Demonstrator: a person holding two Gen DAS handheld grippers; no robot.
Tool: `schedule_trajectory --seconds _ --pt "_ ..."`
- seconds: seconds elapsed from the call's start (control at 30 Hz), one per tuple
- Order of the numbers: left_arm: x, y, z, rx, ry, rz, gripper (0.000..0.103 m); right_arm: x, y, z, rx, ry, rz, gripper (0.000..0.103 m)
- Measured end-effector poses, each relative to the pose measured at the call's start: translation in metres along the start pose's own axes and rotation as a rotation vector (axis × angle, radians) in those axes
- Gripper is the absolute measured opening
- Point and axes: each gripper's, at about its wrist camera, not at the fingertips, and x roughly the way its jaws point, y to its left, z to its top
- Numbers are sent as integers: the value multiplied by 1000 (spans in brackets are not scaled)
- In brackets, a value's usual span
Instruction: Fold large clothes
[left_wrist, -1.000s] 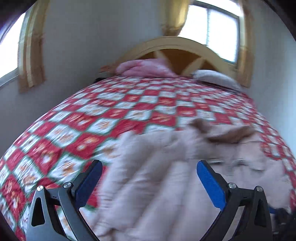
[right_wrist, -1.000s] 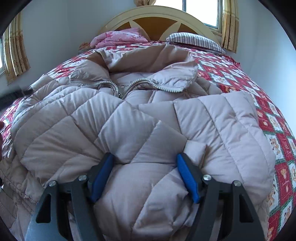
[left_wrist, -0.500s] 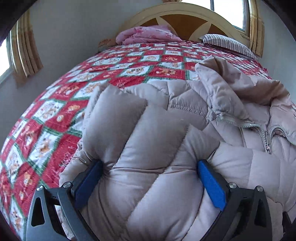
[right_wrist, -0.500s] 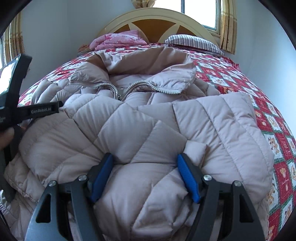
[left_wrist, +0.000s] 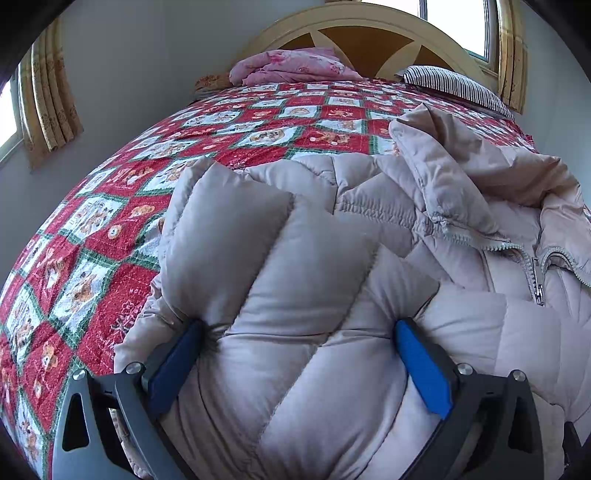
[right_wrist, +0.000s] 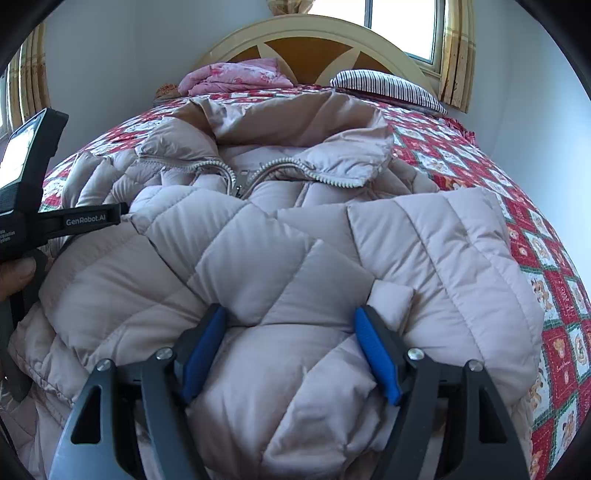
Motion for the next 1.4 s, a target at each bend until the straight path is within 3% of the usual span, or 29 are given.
schedule_trajectory --seconds 1.4 --pt "2 3 0 -16 0 -27 102 1 3 -2 -16 3 -23 75"
